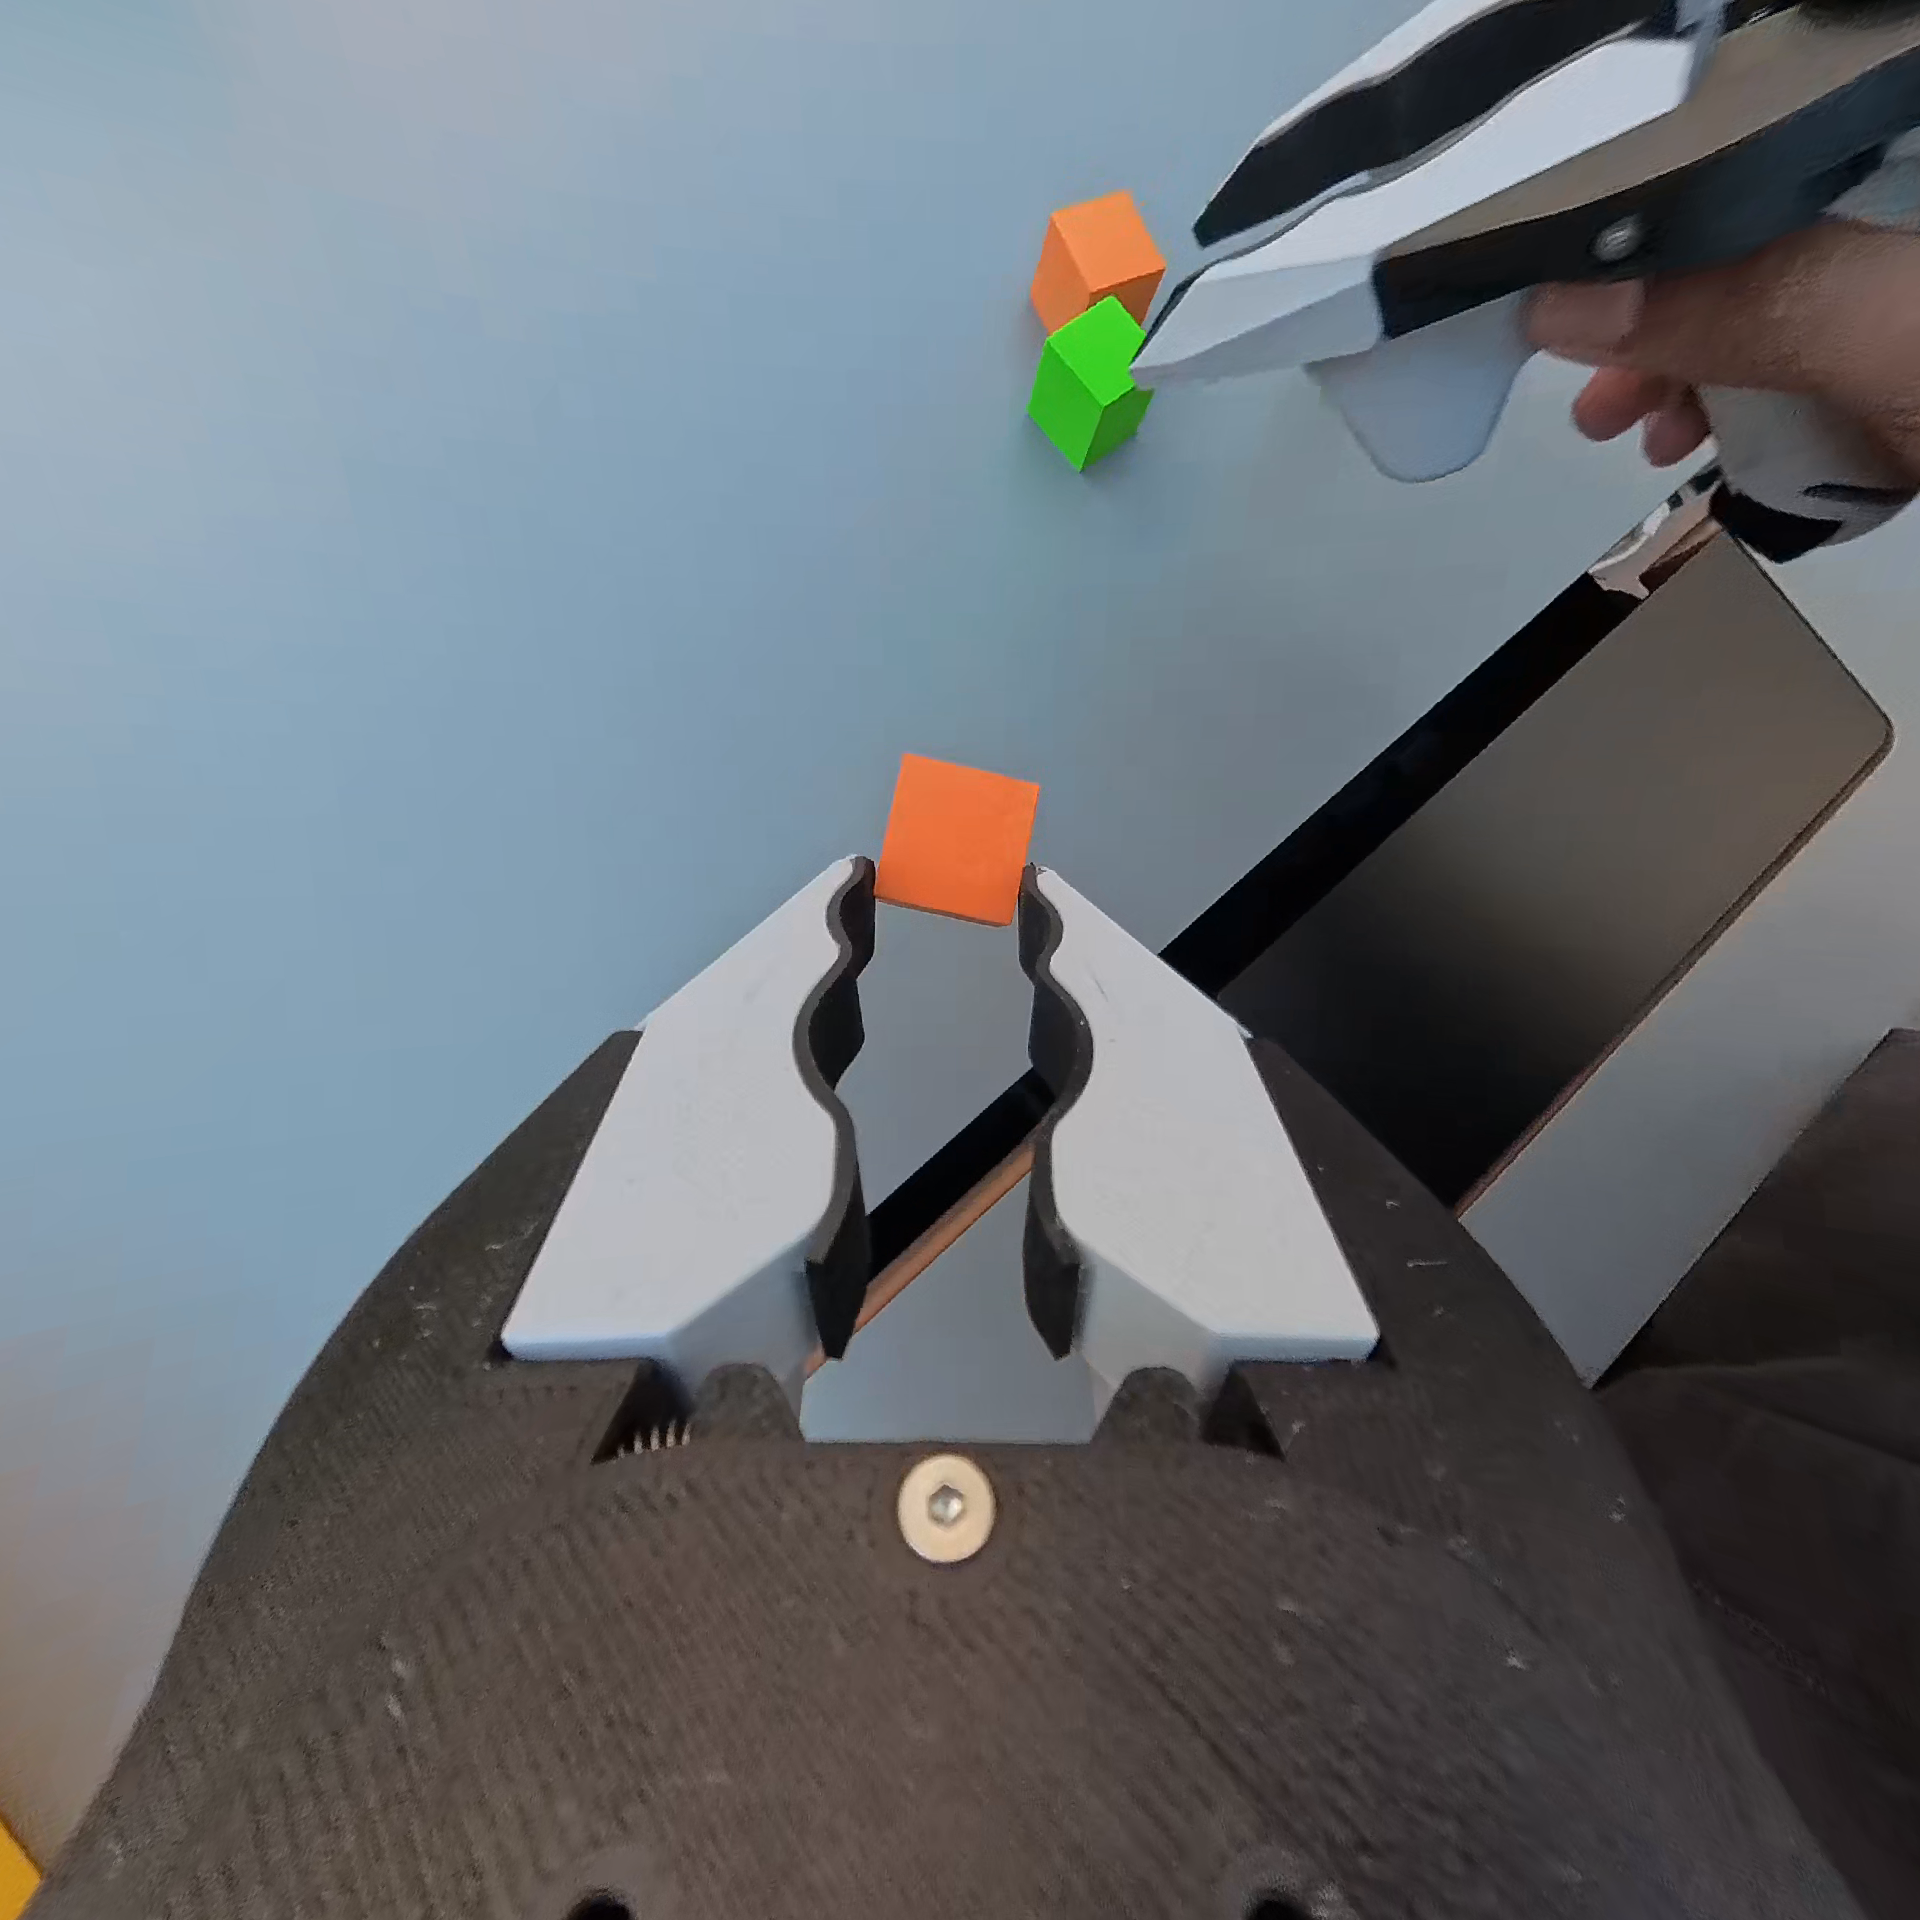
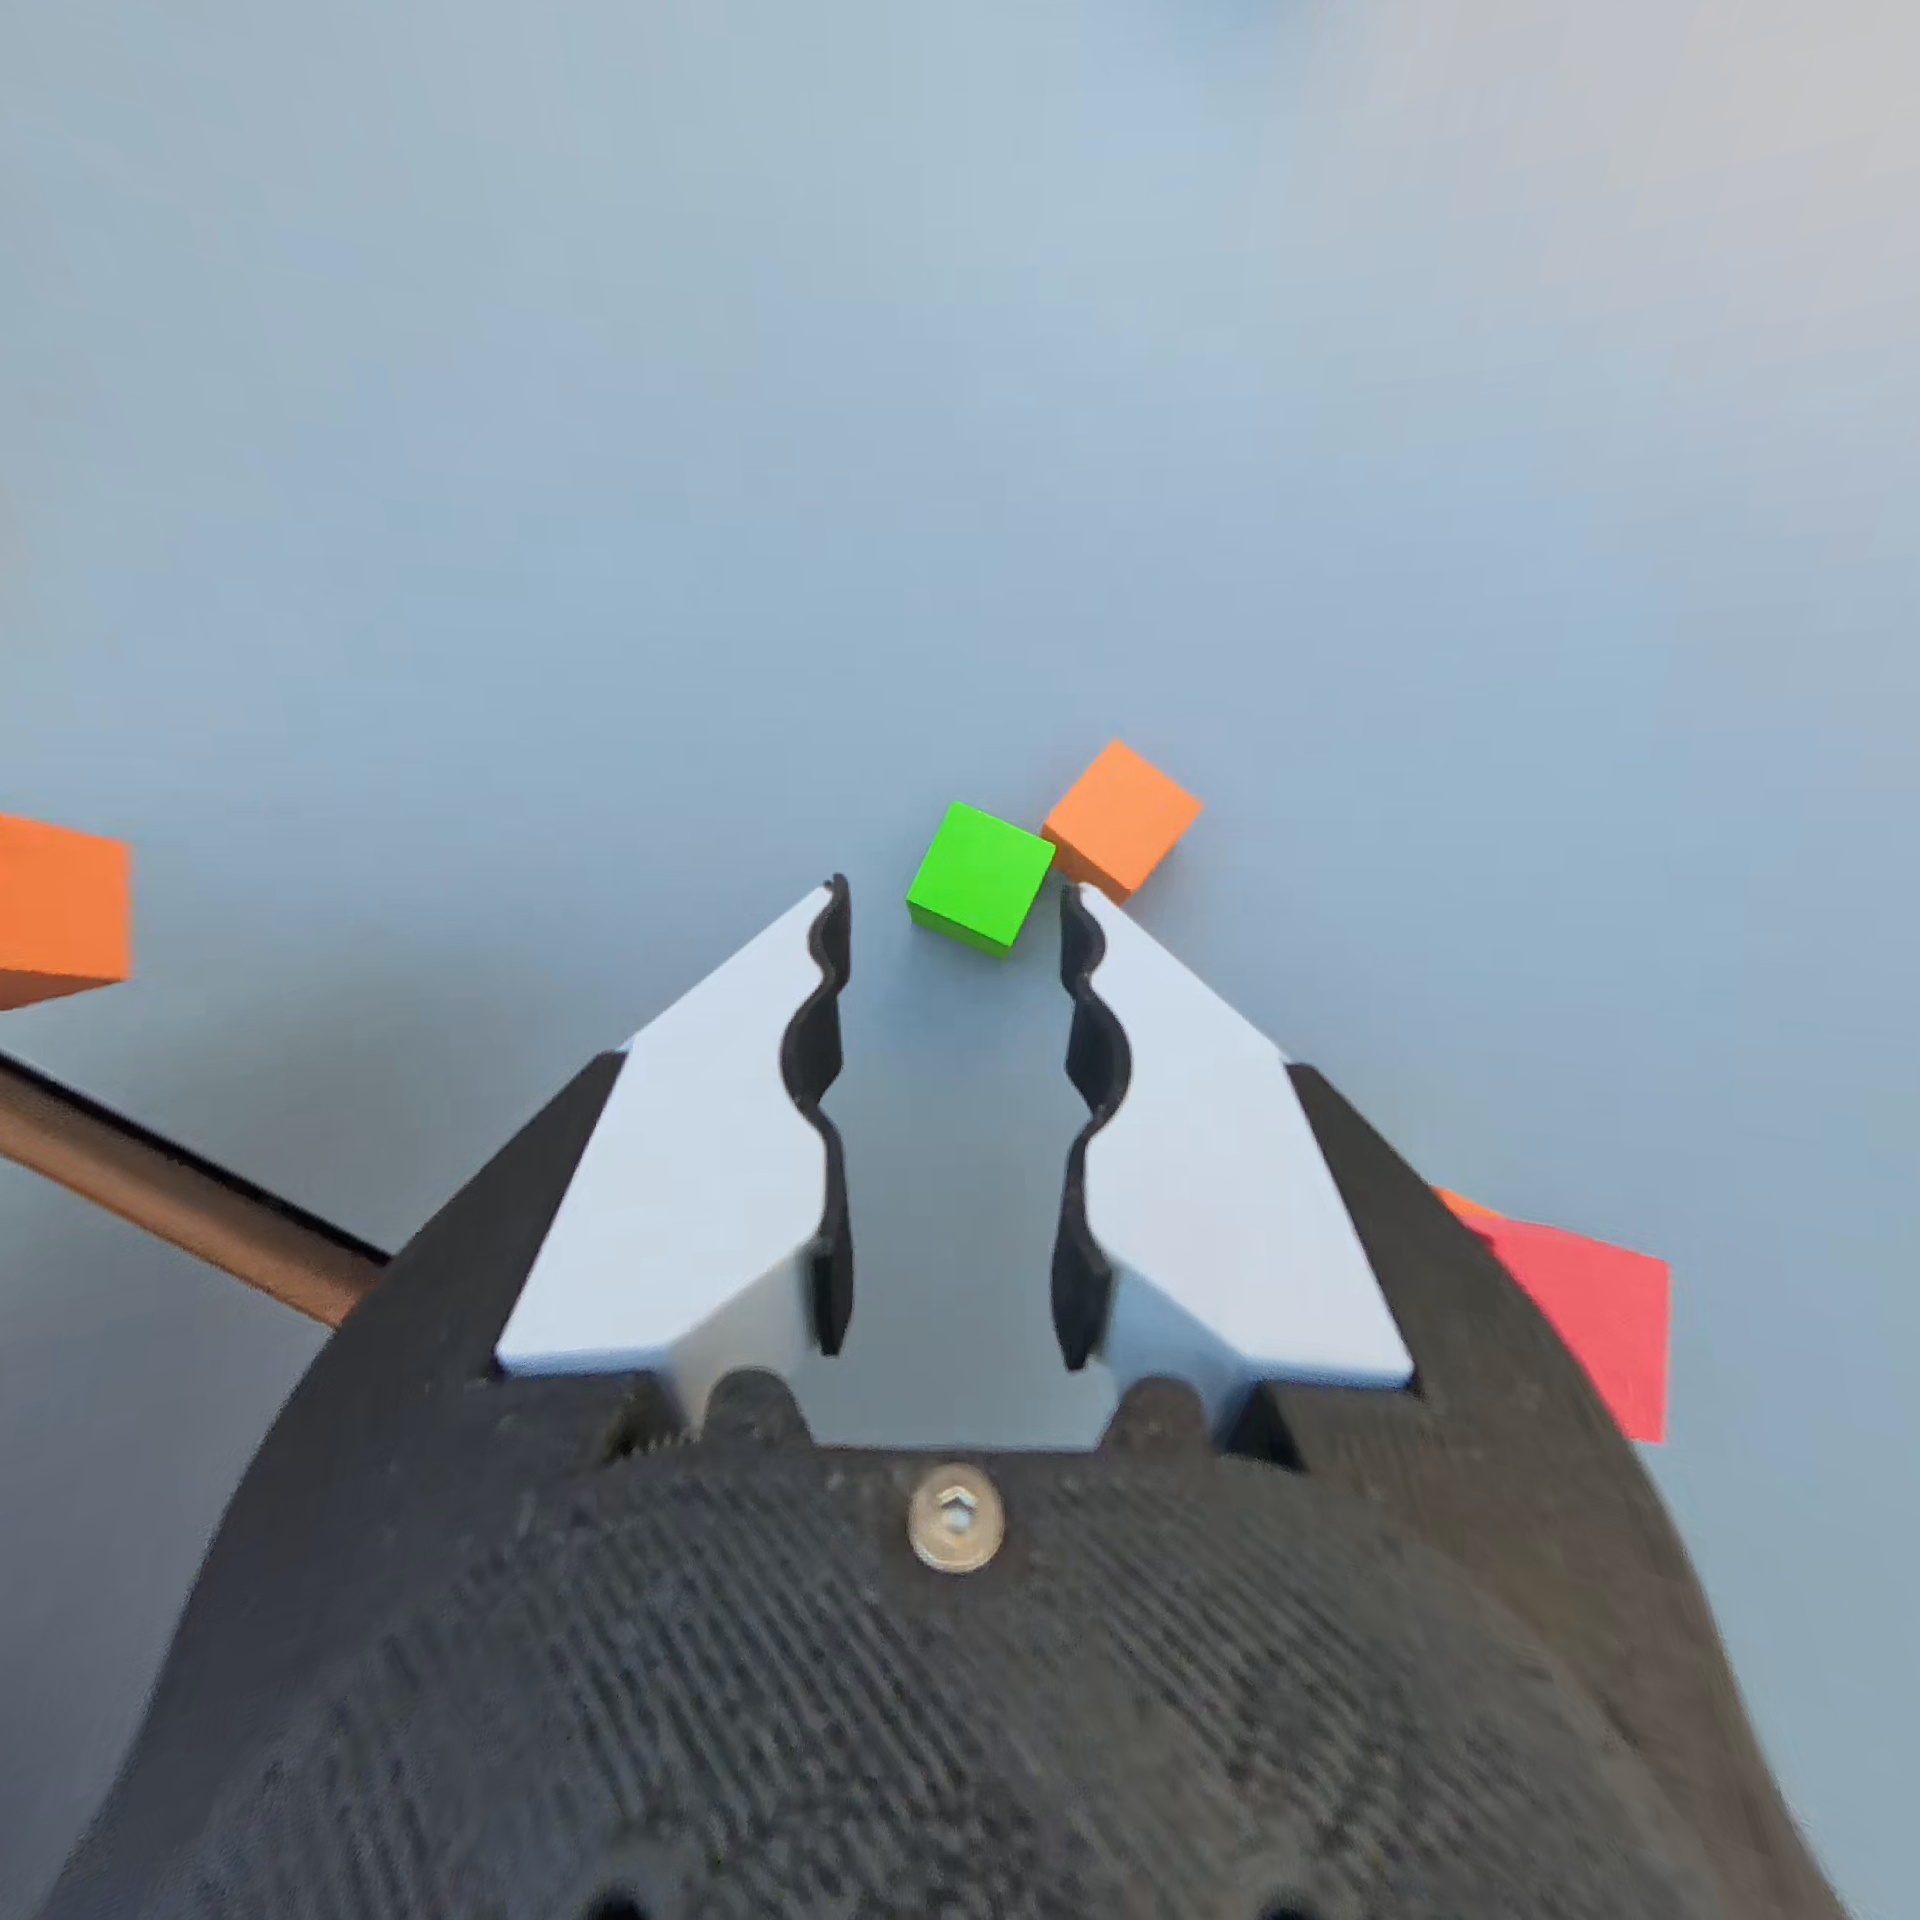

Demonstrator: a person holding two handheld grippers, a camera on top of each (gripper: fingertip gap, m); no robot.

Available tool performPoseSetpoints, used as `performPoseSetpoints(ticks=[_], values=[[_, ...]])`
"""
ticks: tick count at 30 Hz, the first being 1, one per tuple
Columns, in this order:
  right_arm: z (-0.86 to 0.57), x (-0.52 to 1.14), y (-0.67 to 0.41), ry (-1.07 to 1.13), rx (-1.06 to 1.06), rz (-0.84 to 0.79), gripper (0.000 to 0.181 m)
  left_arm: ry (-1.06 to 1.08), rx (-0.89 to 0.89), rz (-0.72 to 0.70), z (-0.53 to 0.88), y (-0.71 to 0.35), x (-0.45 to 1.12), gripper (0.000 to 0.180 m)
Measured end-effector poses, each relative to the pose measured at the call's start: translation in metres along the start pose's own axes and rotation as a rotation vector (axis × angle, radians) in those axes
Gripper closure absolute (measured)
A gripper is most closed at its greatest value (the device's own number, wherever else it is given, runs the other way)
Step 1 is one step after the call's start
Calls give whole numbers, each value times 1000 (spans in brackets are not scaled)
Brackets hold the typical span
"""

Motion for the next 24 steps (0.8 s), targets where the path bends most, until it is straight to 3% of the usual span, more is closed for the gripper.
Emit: performPoseSetpoints(ticks=[4, 6, 8, 17, 20, 24], values=[[-6, 25, 4, 37, 62, 70, 140, 11, 57, -21, 6, -4, -9, 154], [-4, 34, 6, 26, 81, 103, 152, 19, 68, -29, 8, -6, -11, 154], [-1, 33, 4, 7, 89, 105, 153, 27, 72, -38, 10, -8, -11, 154], [-43, -88, -6, 77, 86, -128, 153, 57, 24, -86, 7, -15, -12, 154], [-82, -102, 21, 73, 163, -105, 153, 82, -6, -97, 0, -20, -8, 154], [-94, -92, 47, 18, 61, -17, 153, 97, 4, -97, -15, -28, -5, 154]])
Point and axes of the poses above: each gripper's, where its closed fingertips meet, x out along the fingers, y out of its underside, z = x × y across the jaws, the point moved 2 cm from there along -x, back along the fingers, and after that the axes turned 15 degrees about z, right-handed, at the moved point
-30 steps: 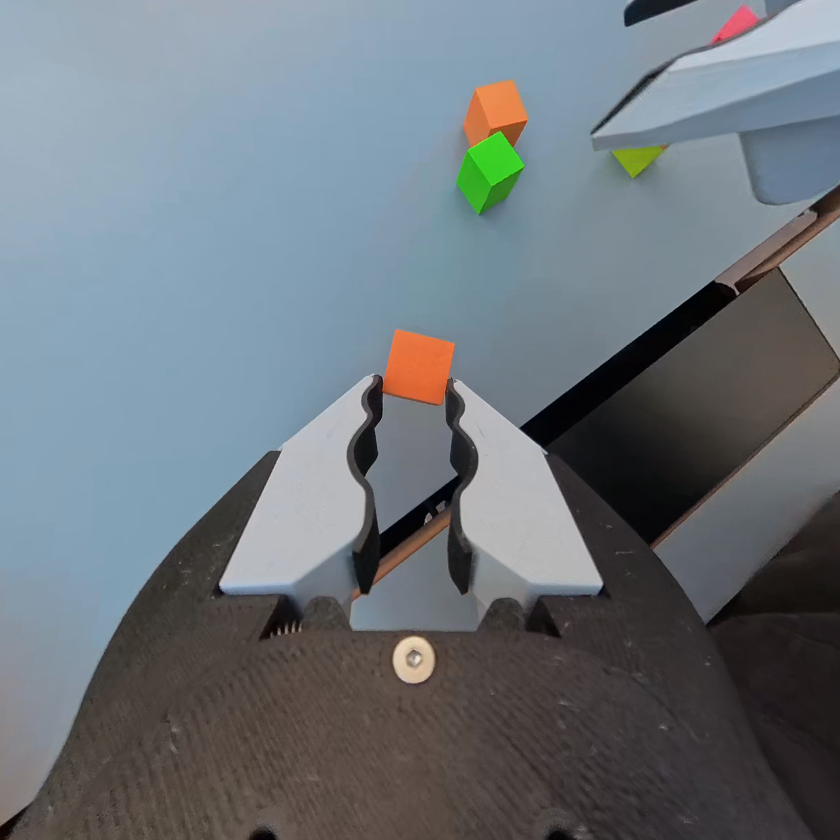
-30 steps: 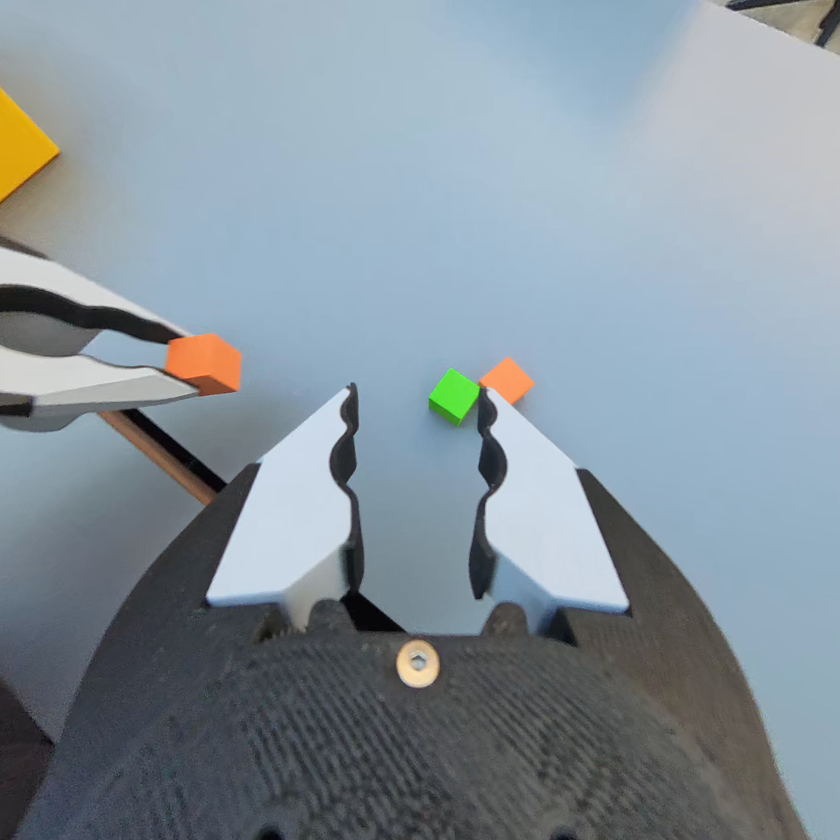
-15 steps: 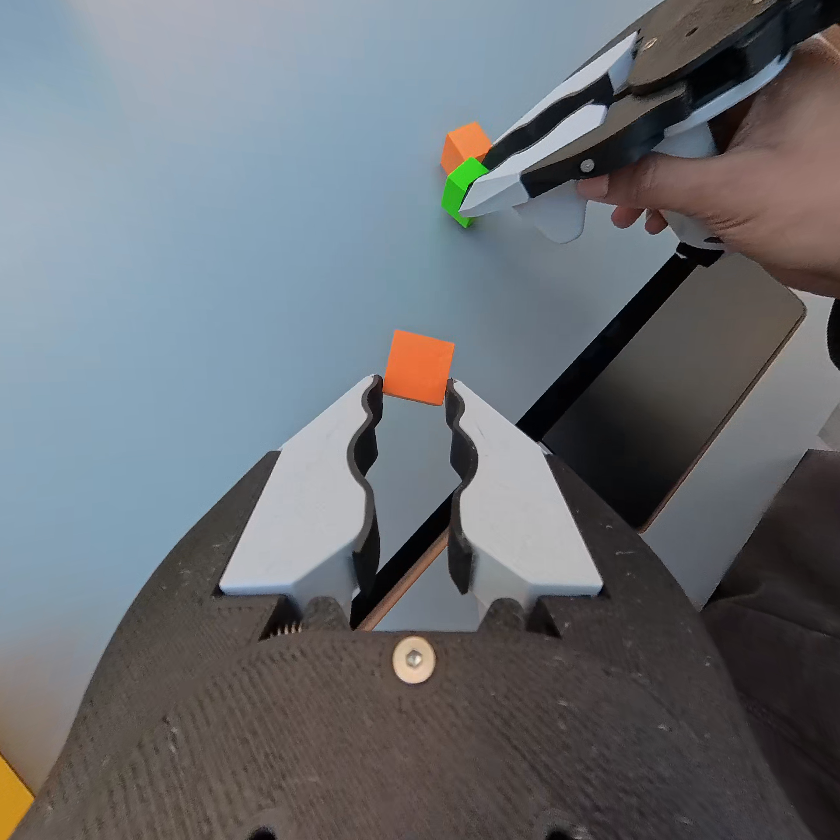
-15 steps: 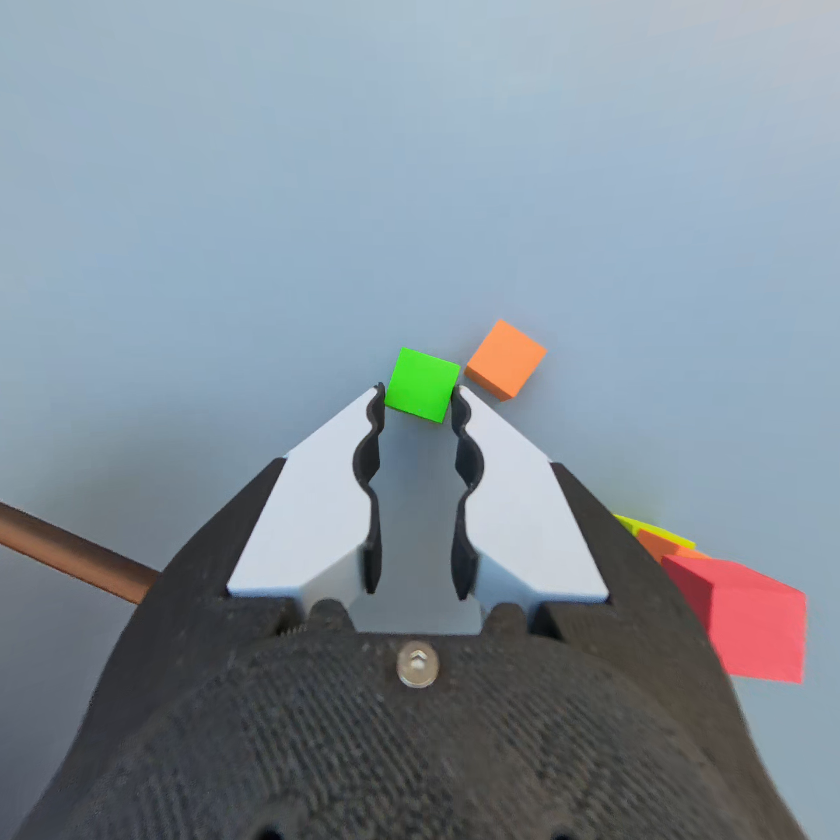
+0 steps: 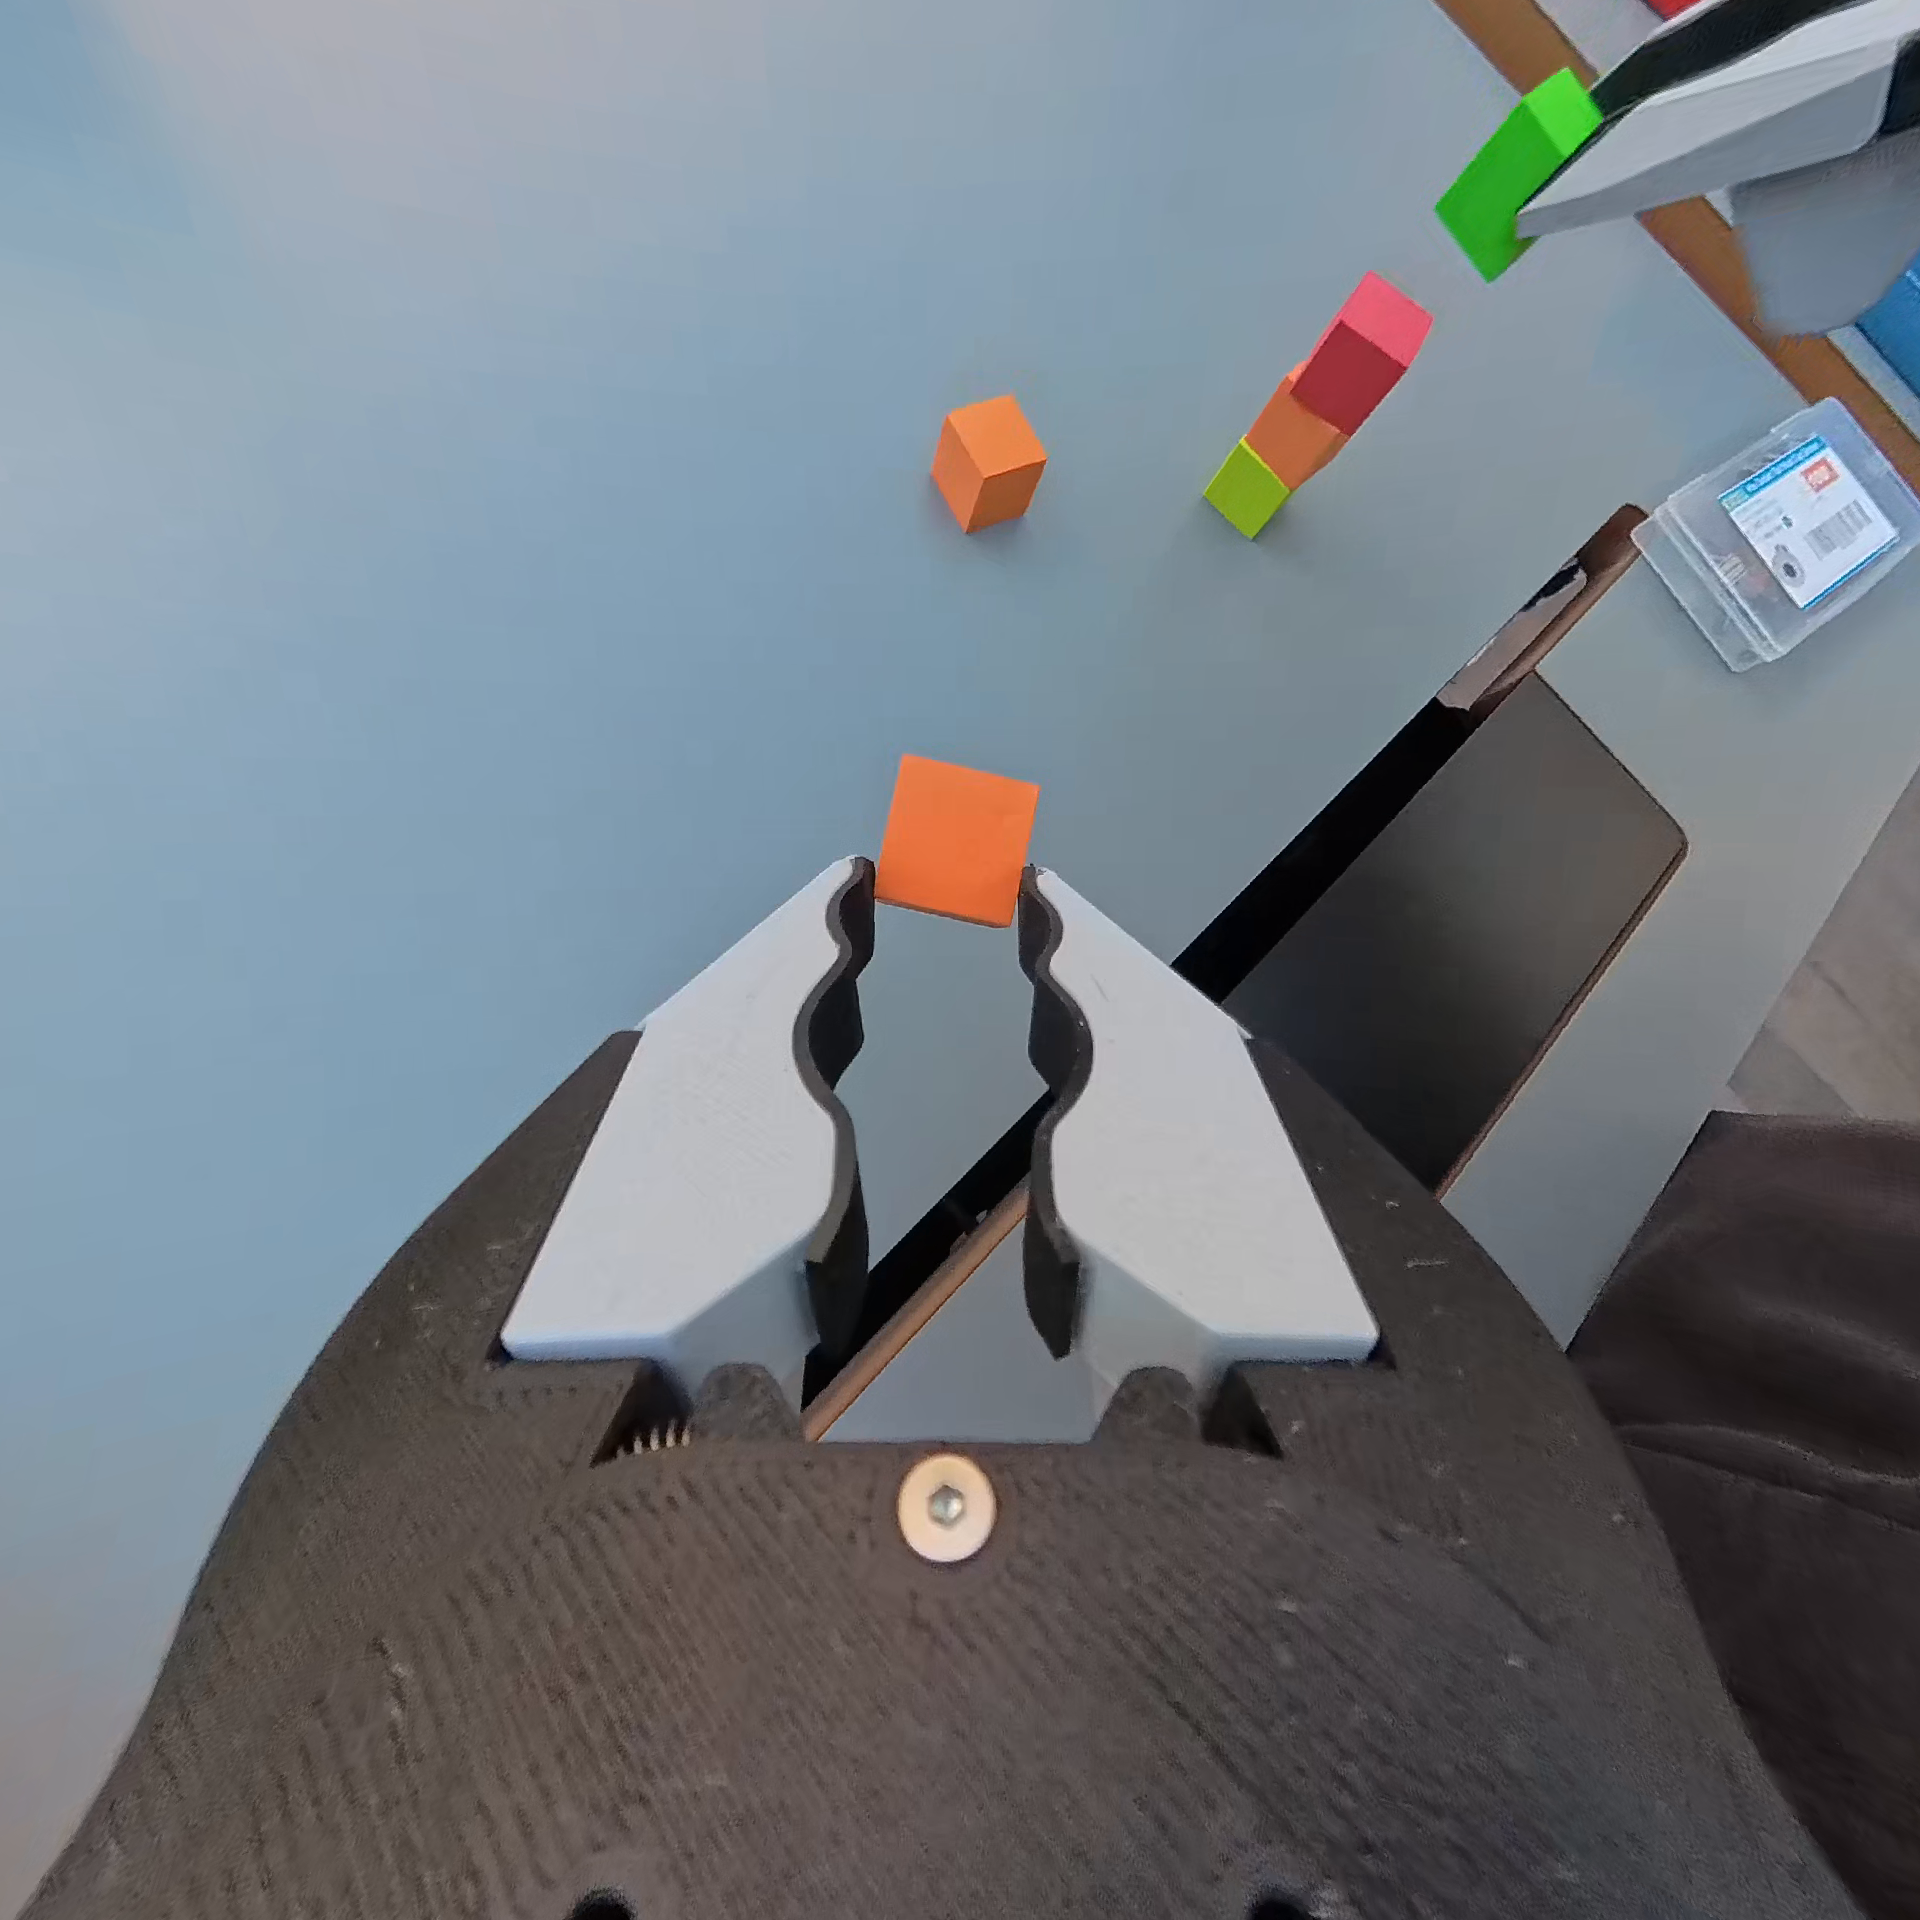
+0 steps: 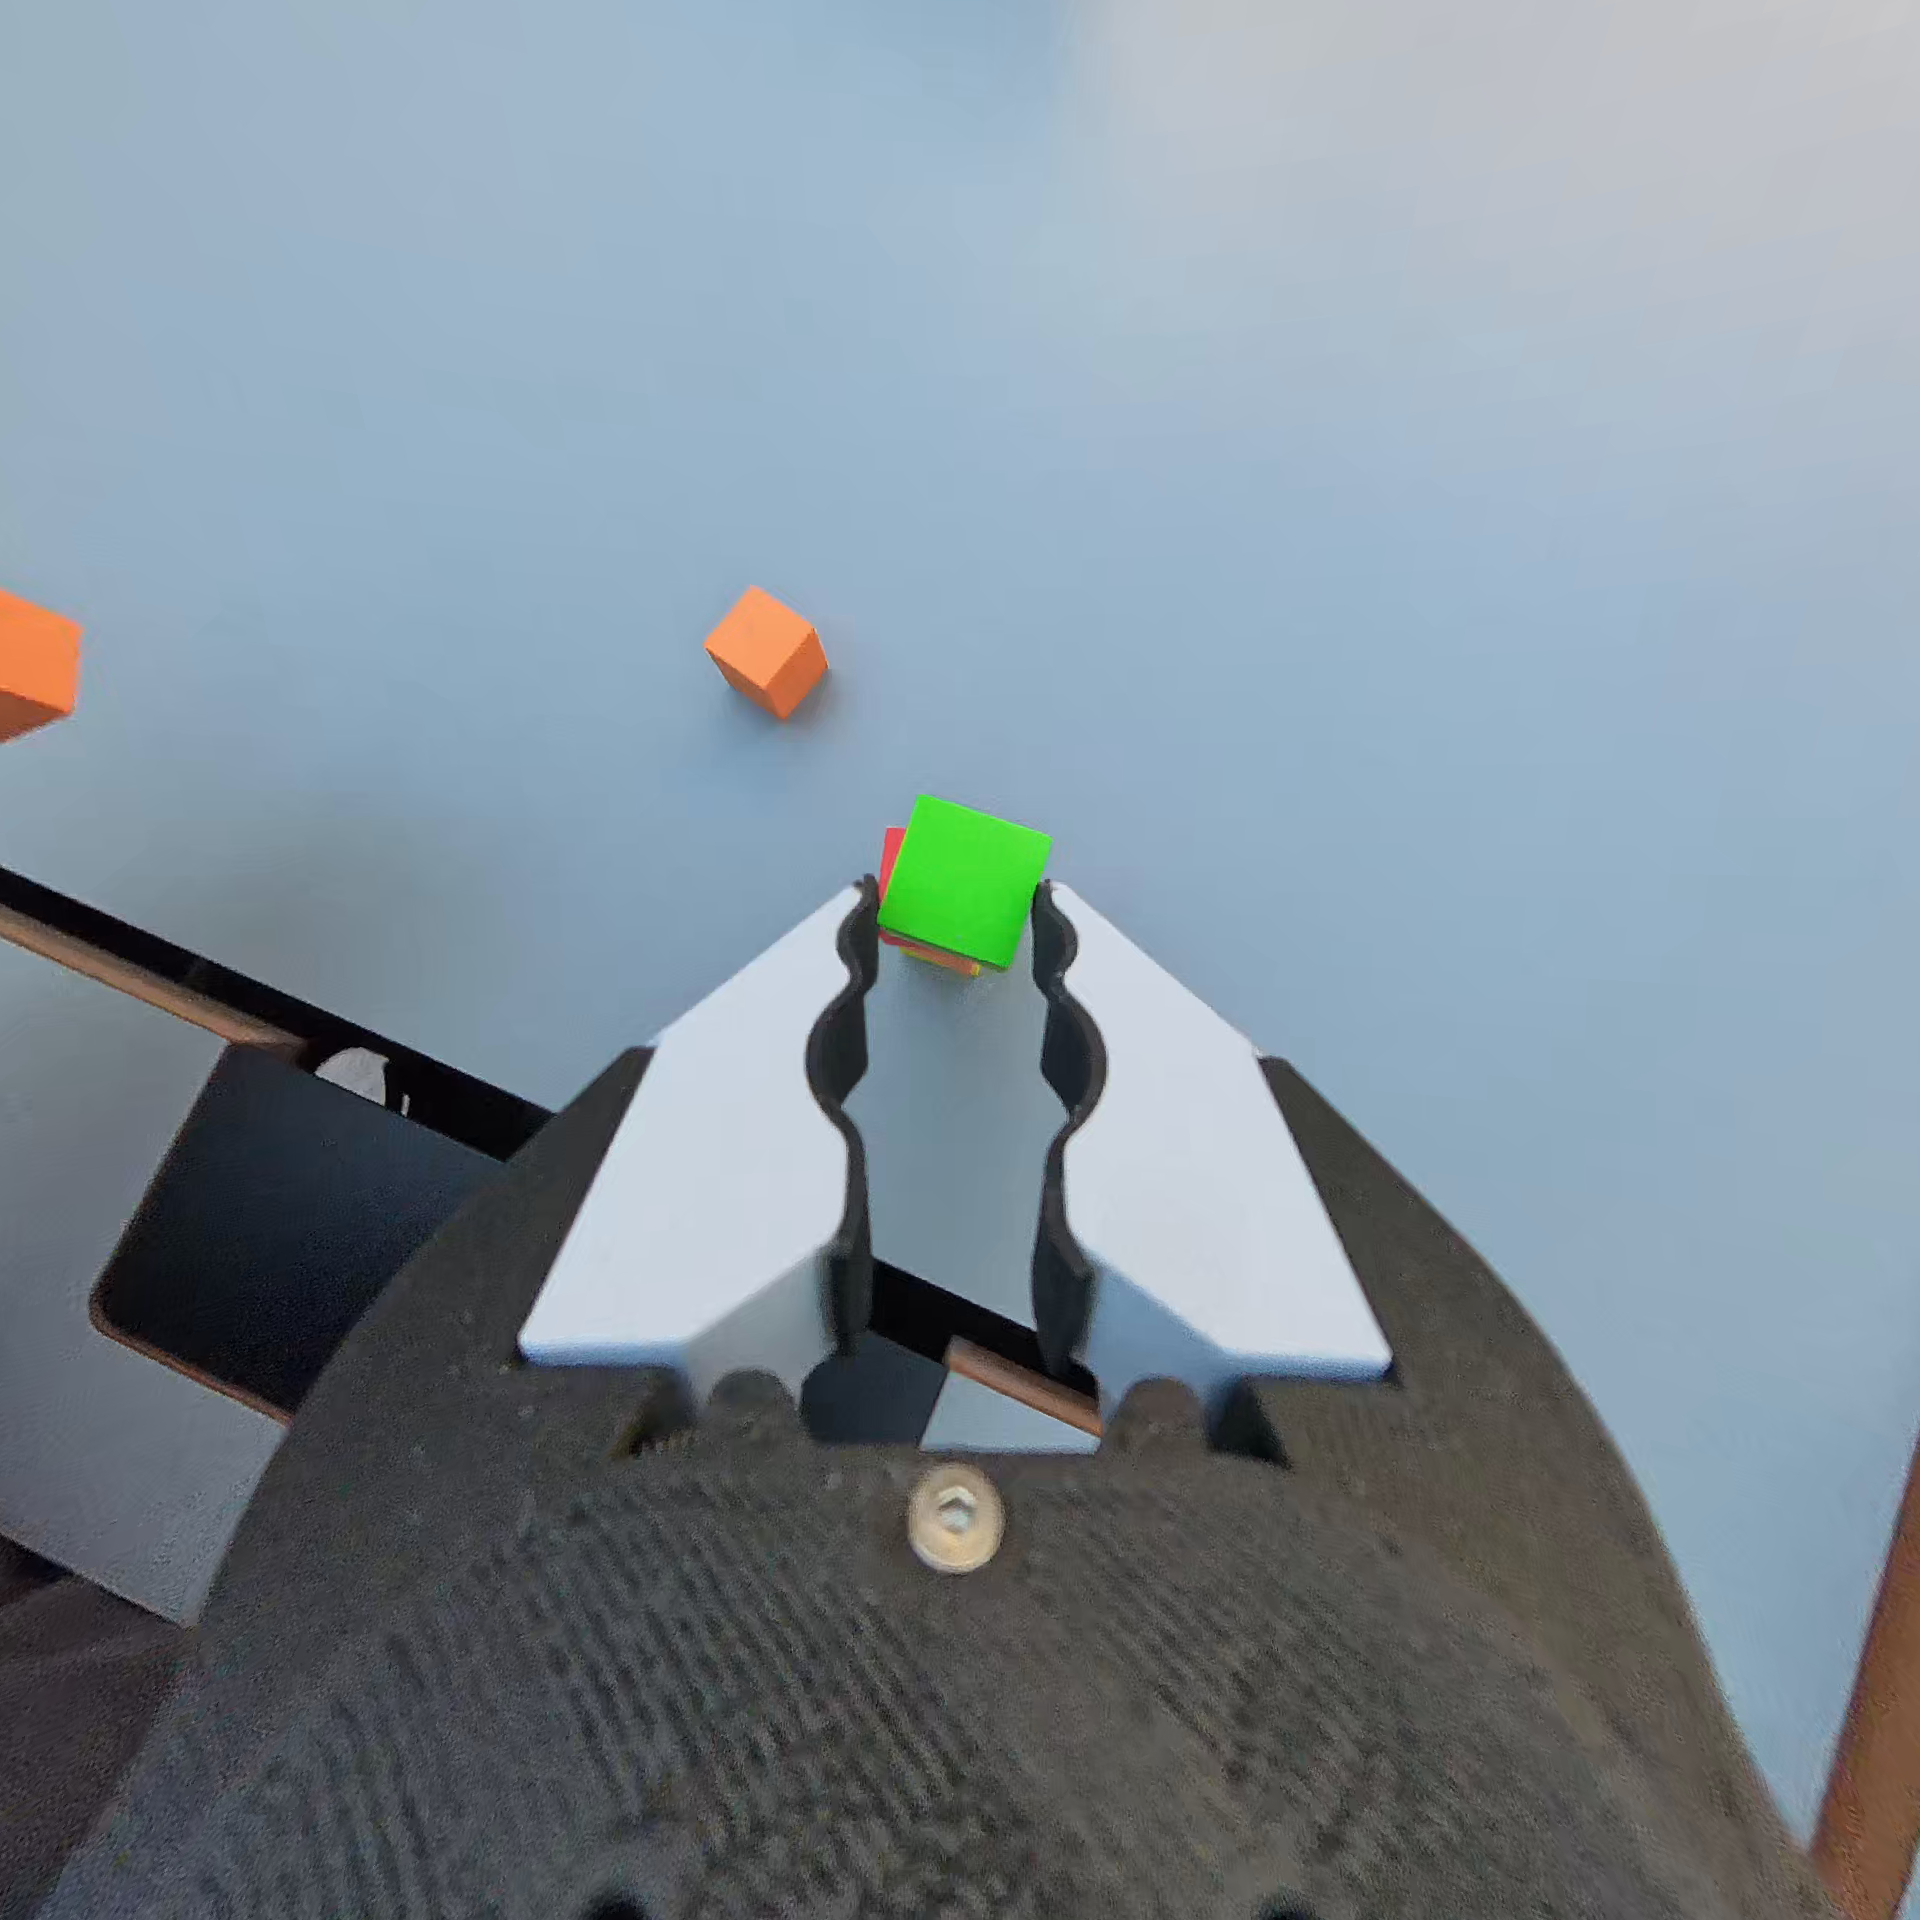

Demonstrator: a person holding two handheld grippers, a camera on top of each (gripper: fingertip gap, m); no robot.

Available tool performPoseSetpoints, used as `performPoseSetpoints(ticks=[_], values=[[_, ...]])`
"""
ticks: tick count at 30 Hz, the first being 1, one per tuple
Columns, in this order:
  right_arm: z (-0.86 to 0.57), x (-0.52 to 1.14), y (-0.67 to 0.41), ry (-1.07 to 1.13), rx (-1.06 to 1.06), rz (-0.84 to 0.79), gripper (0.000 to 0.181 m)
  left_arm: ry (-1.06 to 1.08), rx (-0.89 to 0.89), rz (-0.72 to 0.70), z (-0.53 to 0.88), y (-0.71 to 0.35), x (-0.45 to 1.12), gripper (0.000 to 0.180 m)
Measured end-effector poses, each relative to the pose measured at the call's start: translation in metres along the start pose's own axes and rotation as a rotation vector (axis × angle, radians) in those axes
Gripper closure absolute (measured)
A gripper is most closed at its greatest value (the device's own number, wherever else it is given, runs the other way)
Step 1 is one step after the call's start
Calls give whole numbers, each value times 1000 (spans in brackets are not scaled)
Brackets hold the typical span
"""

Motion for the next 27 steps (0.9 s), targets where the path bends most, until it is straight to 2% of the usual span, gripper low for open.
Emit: performPoseSetpoints(ticks=[4, 11, 15, 18, 23, 27], values=[[3, 11, 4, -15, -93, 50, 153, -6, 24, 6, -16, -7, 4, 154], [3, 24, 3, -52, -125, 93, 152, -12, 13, 1, -37, -20, 11, 154], [2, 19, 5, -71, -146, 90, 134, -3, 13, -7, -50, -32, 17, 154], [-2, 8, 9, -80, -144, 66, 132, 20, 30, -21, -65, -49, 22, 154], [-16, -5, 27, -104, -76, 54, 131, 98, 125, -63, -105, -100, 36, 154], [-27, -11, 43, -111, -30, 57, 133, 135, 249, -27, -134, -133, 61, 154]])
Point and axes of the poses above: each gripper's, where its closed fingertips meet, x out along the fingers, y out of its underside, z = x × y across the jaws, the point moved 2 cm from there along -x, back along the fingers, and after that the axes turned 15 degrees about z, right-handed, at the moved point
